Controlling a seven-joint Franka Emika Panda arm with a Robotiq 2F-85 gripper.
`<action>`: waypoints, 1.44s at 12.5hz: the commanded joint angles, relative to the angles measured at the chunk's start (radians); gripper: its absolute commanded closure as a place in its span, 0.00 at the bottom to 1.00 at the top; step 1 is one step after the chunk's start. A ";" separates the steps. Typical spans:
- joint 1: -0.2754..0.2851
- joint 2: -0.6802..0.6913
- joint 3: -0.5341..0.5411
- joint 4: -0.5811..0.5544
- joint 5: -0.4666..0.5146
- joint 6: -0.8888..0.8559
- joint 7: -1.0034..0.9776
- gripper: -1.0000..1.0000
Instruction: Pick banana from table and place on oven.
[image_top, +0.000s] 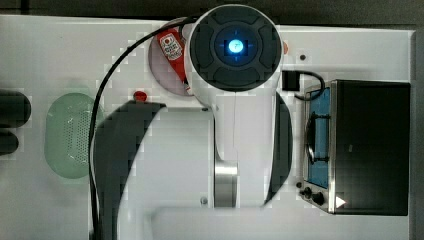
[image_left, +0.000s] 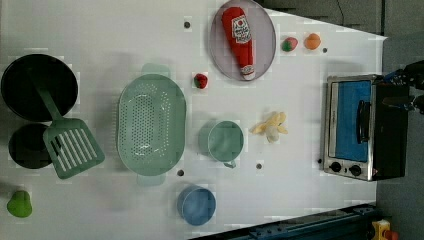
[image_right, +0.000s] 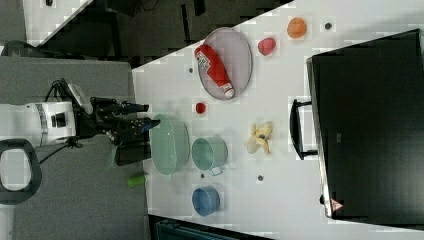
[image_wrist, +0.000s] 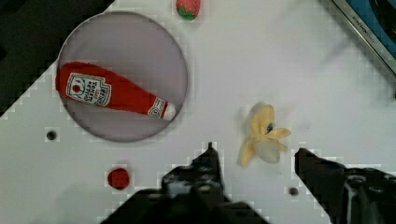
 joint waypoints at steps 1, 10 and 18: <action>-0.024 -0.543 -0.027 -0.298 0.024 -0.215 0.078 0.21; -0.023 -0.430 -0.024 -0.355 0.024 -0.116 0.078 0.00; -0.027 -0.137 -0.030 -0.536 0.024 0.361 0.078 0.00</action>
